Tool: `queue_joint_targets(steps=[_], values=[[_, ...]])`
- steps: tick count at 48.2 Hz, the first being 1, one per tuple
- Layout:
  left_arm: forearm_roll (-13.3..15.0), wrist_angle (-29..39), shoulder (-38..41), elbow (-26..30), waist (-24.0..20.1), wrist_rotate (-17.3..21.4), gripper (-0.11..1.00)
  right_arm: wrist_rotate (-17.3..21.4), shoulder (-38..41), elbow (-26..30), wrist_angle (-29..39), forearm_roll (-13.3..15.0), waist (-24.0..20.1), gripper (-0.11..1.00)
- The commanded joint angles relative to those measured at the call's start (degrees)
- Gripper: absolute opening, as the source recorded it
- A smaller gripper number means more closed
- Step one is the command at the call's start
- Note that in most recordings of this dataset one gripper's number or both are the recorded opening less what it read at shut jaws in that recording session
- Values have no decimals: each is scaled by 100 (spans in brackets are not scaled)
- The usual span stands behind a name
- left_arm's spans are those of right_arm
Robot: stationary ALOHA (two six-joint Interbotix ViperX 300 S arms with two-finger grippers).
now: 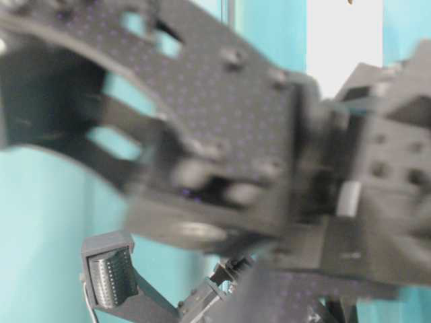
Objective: Insert the rod into the hole on the wooden board.
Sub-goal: 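Lift the wooden peg off the table with the right gripper, then carry the peg with right gripper to the board's right end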
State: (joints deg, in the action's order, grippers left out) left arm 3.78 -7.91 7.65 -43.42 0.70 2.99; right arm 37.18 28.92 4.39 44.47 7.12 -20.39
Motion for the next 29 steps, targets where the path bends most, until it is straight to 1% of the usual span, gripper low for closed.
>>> queue_joint_targets(steps=[1, 17, 20, 24, 29], values=[[9, -26, -79, 35, 18, -26, 94, -18, -483, 105, -26, 97, 18, 10], [9, -18, -88, 35, 18, -26, 94, -35, -1081, 79, -9, 97, 334, 10], [0, -26, -88, 35, 18, -26, 94, -53, -1187, 53, -53, 141, 387, 10], [0, -18, -88, 35, 18, -26, 94, -79, -1336, 0, -202, 290, 439, 10], [9, -18, -88, 35, 18, -26, 94, -62, -1538, -220, -510, 589, 448, 10]])
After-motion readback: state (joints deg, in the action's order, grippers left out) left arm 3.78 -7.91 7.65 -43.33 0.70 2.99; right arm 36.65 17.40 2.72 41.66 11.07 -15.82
